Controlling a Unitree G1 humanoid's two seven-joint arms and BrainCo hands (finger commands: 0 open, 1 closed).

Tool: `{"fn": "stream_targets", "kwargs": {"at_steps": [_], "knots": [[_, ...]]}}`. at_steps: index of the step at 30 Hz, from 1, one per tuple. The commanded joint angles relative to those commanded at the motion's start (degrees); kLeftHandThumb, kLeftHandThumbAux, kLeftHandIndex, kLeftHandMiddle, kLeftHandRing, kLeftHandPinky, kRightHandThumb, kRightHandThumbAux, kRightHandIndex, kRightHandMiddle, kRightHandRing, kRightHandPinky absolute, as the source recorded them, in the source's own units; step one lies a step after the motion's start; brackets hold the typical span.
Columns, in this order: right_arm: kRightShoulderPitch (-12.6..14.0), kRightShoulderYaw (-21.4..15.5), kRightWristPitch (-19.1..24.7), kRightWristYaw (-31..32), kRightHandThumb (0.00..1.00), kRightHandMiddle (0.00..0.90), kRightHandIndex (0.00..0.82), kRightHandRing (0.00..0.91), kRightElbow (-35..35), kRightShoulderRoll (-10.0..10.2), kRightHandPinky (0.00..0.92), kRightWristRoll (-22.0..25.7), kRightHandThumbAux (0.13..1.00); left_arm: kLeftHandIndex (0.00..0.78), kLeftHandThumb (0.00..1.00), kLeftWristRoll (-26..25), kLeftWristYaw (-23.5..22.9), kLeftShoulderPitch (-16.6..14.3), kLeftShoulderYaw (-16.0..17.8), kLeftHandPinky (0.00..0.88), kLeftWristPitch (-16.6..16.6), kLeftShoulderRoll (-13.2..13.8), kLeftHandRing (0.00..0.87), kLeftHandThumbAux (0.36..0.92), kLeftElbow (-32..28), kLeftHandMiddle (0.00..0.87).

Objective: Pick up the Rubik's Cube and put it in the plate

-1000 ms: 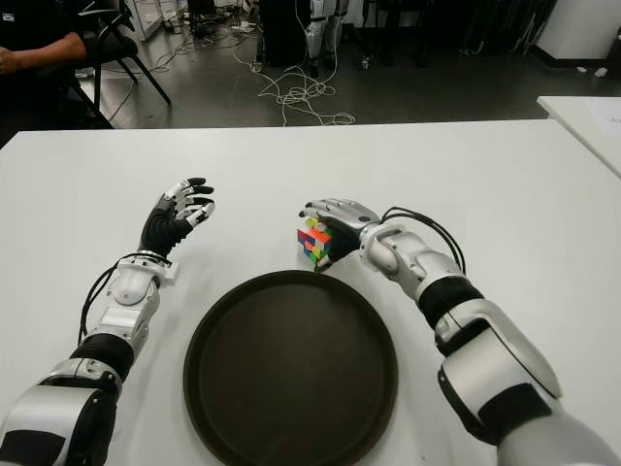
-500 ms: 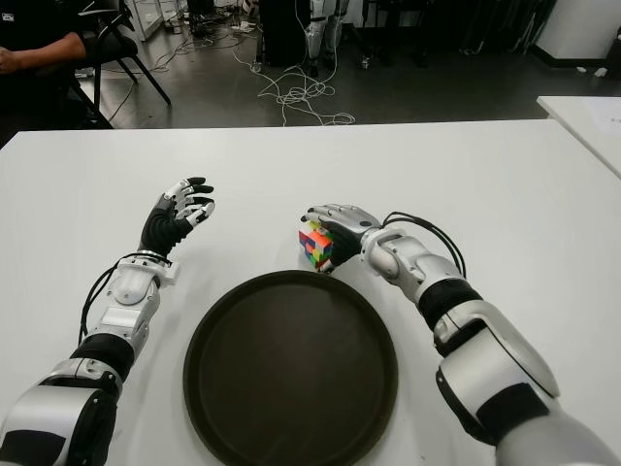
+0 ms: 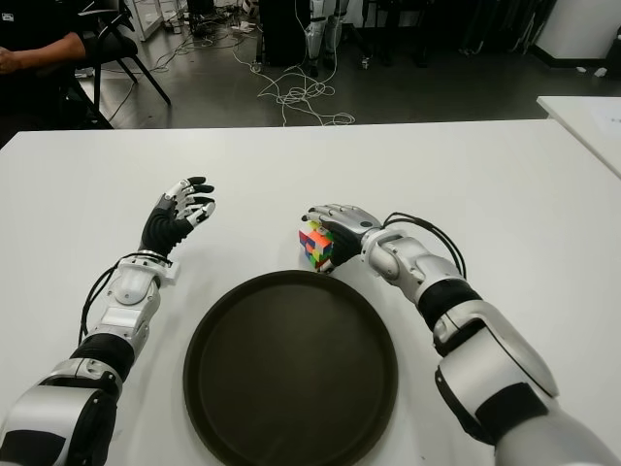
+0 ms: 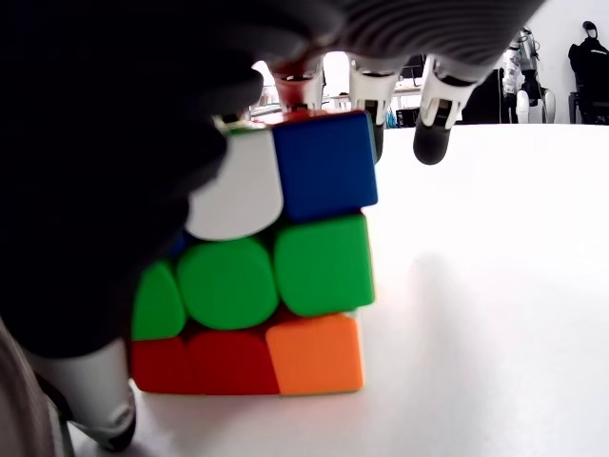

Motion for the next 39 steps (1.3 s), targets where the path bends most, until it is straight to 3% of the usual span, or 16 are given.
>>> {"fn": "stream_targets", "kwargs": {"at_steps": [13, 30, 36, 39], "knots": [[-0.66, 0.03, -0.02, -1.79, 0.0, 0.042, 0.044, 0.059, 3.34, 0.72, 0.076, 0.0, 0.7, 0.235, 0.047, -0.09, 0.21, -0.23, 0.13, 0.277, -0.18, -0.22, 0.291, 0.693, 0.24, 0.295], [-0.92, 0.83, -1.17, -3.32, 0.0, 0.049, 0.065, 0.068, 4.58, 0.85, 0.087, -0.67, 0.742, 0.229, 0.011, -0.24, -0.48, -0.16, 0.16, 0.268, -0.16, -0.33, 0.284, 0.663, 0.06, 0.289], [-0.64, 1.17, -2.1, -6.99, 0.0, 0.065, 0.081, 0.102, 4.54, 0.67, 0.132, -1.28, 0.747, 0.232, 0.013, -0.14, -0.4, -0.13, 0.11, 0.256, -0.34, -0.38, 0.281, 0.676, 0.0, 0.289], [-0.33, 1.66, -3.3, -12.02, 0.0, 0.145, 0.129, 0.2, 4.41, 0.35, 0.251, -2.28, 0.799, 0.231, 0.031, -0.08, -0.08, -0.12, 0.13, 0.267, -0.55, -0.45, 0.283, 0.677, -0.04, 0.289]]}}
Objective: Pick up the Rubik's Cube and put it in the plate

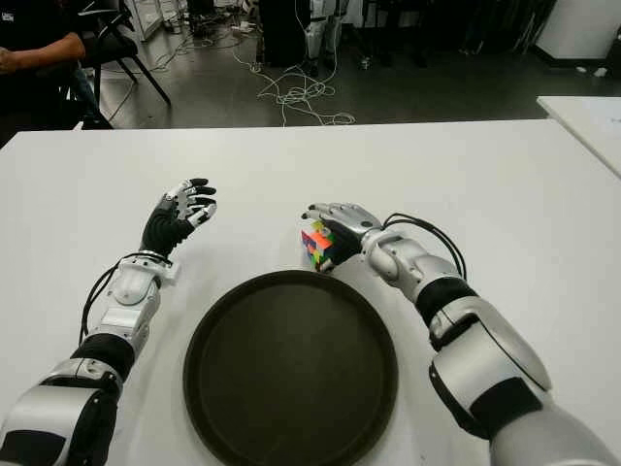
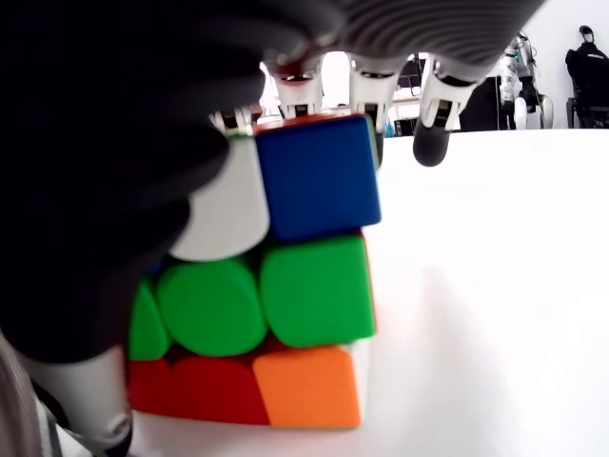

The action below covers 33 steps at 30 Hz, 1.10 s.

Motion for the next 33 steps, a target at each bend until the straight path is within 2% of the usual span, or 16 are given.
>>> {"fn": "stream_targets", "kwargs": {"at_steps": [3, 5, 6, 7, 9, 11, 15, 16, 20, 33], "knots": [[0.03, 0.37, -0.56, -3.87, 0.052, 0.225, 0.17, 0.275, 0.31, -0.14, 0.339, -0.81, 0.858, 0.234, 0.037, 0.1, 0.29, 0.0, 0.0, 0.276, -0.15, -0.02, 0.284, 0.689, -0.01, 0.29], [0.02, 0.44, -0.72, -5.66, 0.186, 0.271, 0.196, 0.313, 0.57, -0.12, 0.38, -1.14, 0.869, 0.234, 0.038, 0.19, 0.46, 0.0, -0.03, 0.282, -0.16, 0.0, 0.285, 0.692, -0.01, 0.289], [0.01, 0.48, -0.78, -6.34, 0.286, 0.28, 0.237, 0.318, 0.71, -0.1, 0.382, -1.23, 0.843, 0.234, 0.038, 0.23, 0.53, 0.0, -0.04, 0.283, -0.16, 0.01, 0.285, 0.692, -0.01, 0.289], [0.07, 0.32, -0.8, -7.28, 0.43, 0.292, 0.295, 0.325, 0.78, -0.08, 0.386, -1.12, 0.806, 0.234, 0.038, 0.27, 0.59, 0.0, -0.06, 0.285, -0.11, 0.01, 0.285, 0.692, 0.0, 0.289], [0.17, 0.12, -0.89, -8.74, 0.562, 0.316, 0.348, 0.346, 0.93, -0.05, 0.408, -0.89, 0.77, 0.237, 0.035, 0.31, 0.7, 0.01, -0.07, 0.285, 0.0, 0.02, 0.285, 0.691, 0.02, 0.289], [0.25, 0.0, -1.06, -9.88, 0.644, 0.331, 0.383, 0.359, 1.02, -0.04, 0.418, -0.7, 0.748, 0.234, 0.026, 0.35, 0.82, 0.0, -0.1, 0.285, 0.13, 0.02, 0.284, 0.676, 0.02, 0.286], [0.48, -0.29, -1.52, -11.95, 0.688, 0.343, 0.401, 0.373, 1.17, -0.04, 0.428, -0.35, 0.736, 0.228, 0.019, 0.43, 1.01, 0.04, -0.18, 0.284, 0.31, 0.06, 0.282, 0.666, -0.12, 0.283], [0.56, -0.36, -1.64, -12.51, 0.741, 0.38, 0.409, 0.383, 1.21, -0.01, 0.434, -0.28, 0.72, 0.225, 0.023, 0.44, 1.02, 0.05, -0.2, 0.279, 0.34, 0.07, 0.28, 0.666, -0.16, 0.281], [0.75, -0.57, -2.12, -14.45, 0.817, 0.429, 0.422, 0.397, 1.41, 0.09, 0.44, -0.11, 0.696, 0.219, 0.032, 0.31, 0.82, 0.05, -0.22, 0.274, 0.5, 0.09, 0.274, 0.676, -0.22, 0.276], [1.2, -1.36, -2.87, -16.53, 0.841, 0.427, 0.449, 0.398, 1.06, 0.07, 0.455, 0.31, 0.688, 0.216, 0.037, 0.07, 0.48, 0.24, -0.19, 0.28, 0.87, 0.09, 0.277, 0.664, -0.62, 0.273]]}}
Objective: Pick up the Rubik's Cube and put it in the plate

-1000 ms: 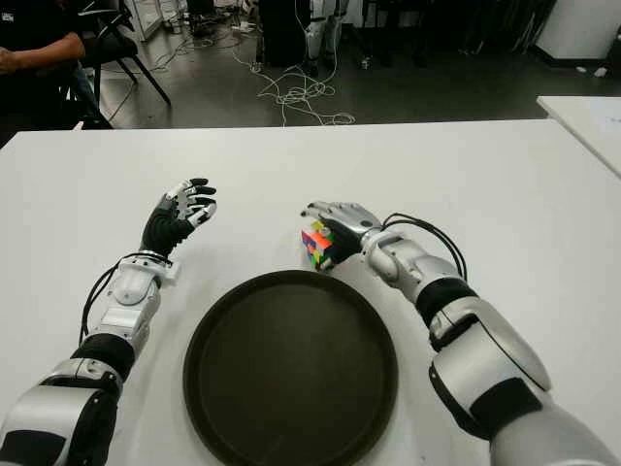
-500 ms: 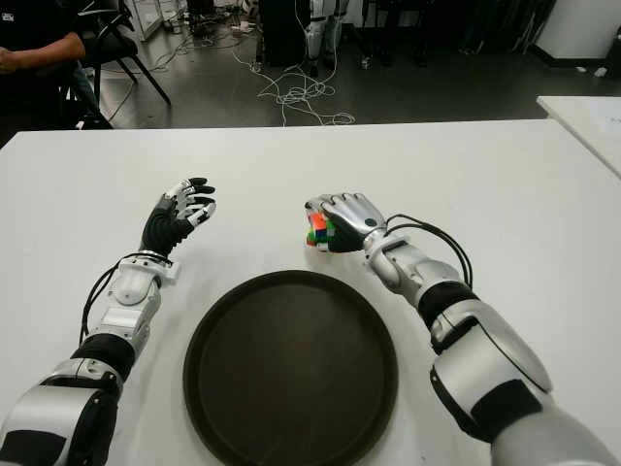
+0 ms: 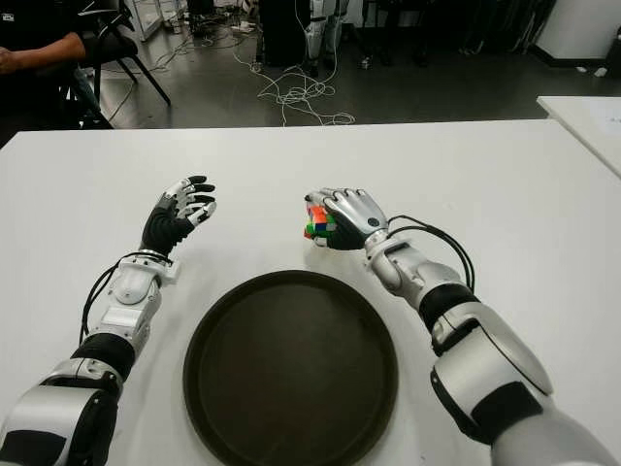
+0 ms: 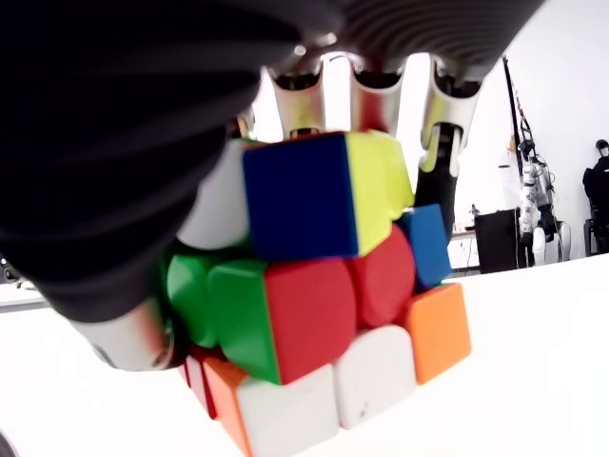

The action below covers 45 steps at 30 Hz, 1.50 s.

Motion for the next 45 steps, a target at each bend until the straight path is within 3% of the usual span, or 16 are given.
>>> {"fn": "stream_targets", "kwargs": {"at_steps": [12, 19, 28, 31, 34, 40, 45], "knots": [[0.46, -1.34, -2.4, -2.87, 0.841, 0.416, 0.464, 0.381, 0.56, 0.05, 0.482, 0.44, 0.689, 0.224, 0.028, 0.26, 0.3, 0.2, -0.16, 0.254, -0.23, -0.03, 0.276, 0.656, -0.56, 0.284], [0.31, -1.35, -3.17, -4.23, 0.841, 0.415, 0.465, 0.377, 1.06, 0.05, 0.471, 0.16, 0.689, 0.222, 0.019, 0.46, 0.46, 0.43, -0.39, 0.274, -0.18, 0.06, 0.268, 0.68, -1.1, 0.268], [-0.54, -1.68, -4.75, -6.72, 0.841, 0.438, 0.439, 0.438, 0.1, -1.06, 0.528, 0.03, 0.688, 0.213, 0.028, 0.1, -0.01, 0.55, -0.27, 0.28, 0.28, 0.18, 0.27, 0.669, -1.49, 0.265], [0.03, -3.37, -8.58, -9.85, 0.837, 0.455, 0.418, 0.471, -6.84, -4.79, 0.555, 0.14, 0.69, 0.207, 0.024, -0.35, -0.29, 0.46, 0.01, 0.282, 0.22, 0.06, 0.269, 0.66, -1.35, 0.26], [1.75, -5.32, -10.38, -11.36, 0.832, 0.481, 0.391, 0.525, -14.86, -6.92, 0.604, 0.18, 0.693, 0.203, 0.024, -0.66, -0.47, 0.39, 0.24, 0.279, 0.35, 0.01, 0.268, 0.655, -1.29, 0.26], [7.24, -9.38, -9.14, -10.62, 0.829, 0.533, 0.377, 0.621, -31.7, -8.14, 0.685, 0.63, 0.695, 0.223, 0.019, -0.88, -0.73, 0.28, 0.44, 0.273, 0.67, 0.04, 0.274, 0.692, -1.37, 0.273], [12.04, -10.85, -8.39, -7.08, 0.83, 0.551, 0.385, 0.658, -40.69, -8.01, 0.701, 1.14, 0.693, 0.226, 0.034, -0.8, -0.74, 0.24, 0.43, 0.266, 0.87, 0.09, 0.273, 0.697, -1.31, 0.277]]}}
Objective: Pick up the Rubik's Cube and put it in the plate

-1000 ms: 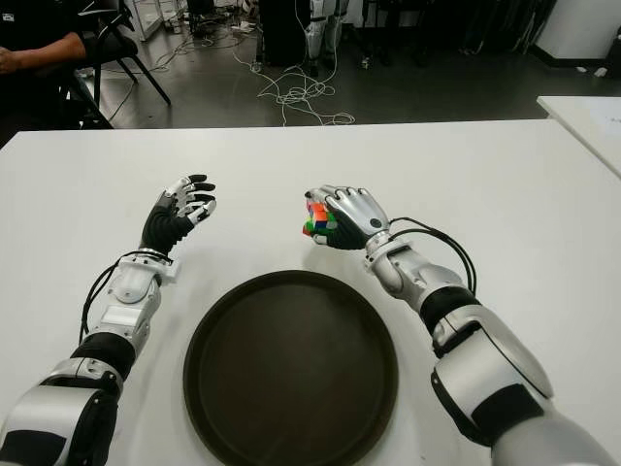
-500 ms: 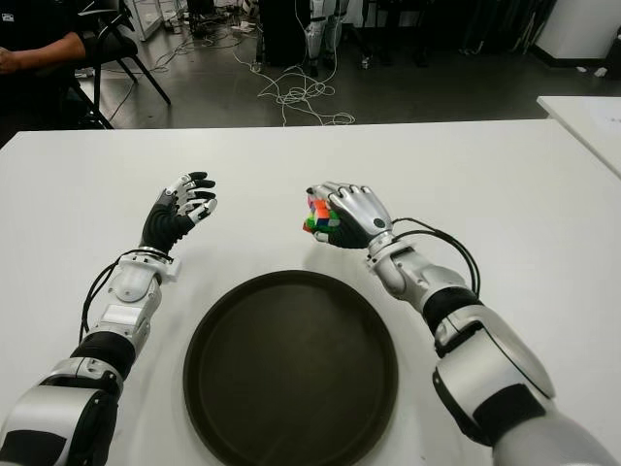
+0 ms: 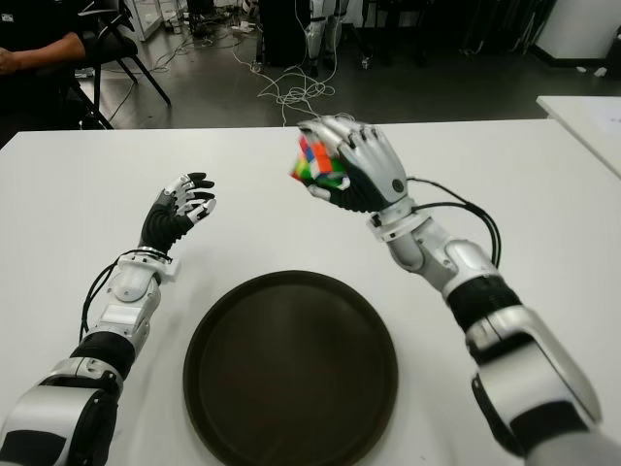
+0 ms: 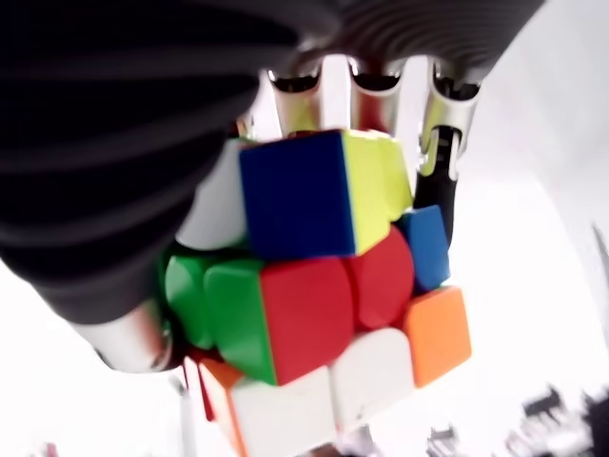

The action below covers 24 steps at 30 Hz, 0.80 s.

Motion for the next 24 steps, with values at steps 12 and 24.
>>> {"fn": "stream_targets", "kwargs": {"at_steps": [12, 24], "knots": [[4.23, 3.08, -0.39, 35.83, 0.828, 0.544, 0.374, 0.631, -10.82, -3.87, 0.657, 15.31, 0.695, 0.214, 0.035, -0.1, -0.38, 0.29, -0.07, 0.266, 0.26, 0.0, 0.268, 0.694, -0.56, 0.268], [2.66, 8.91, 8.06, 67.81, 0.824, 0.515, 0.371, 0.577, -10.05, -3.81, 0.583, 26.04, 0.698, 0.216, 0.041, -0.55, -0.61, 0.73, 0.07, 0.287, 0.73, -0.22, 0.275, 0.706, -1.53, 0.273]]}}
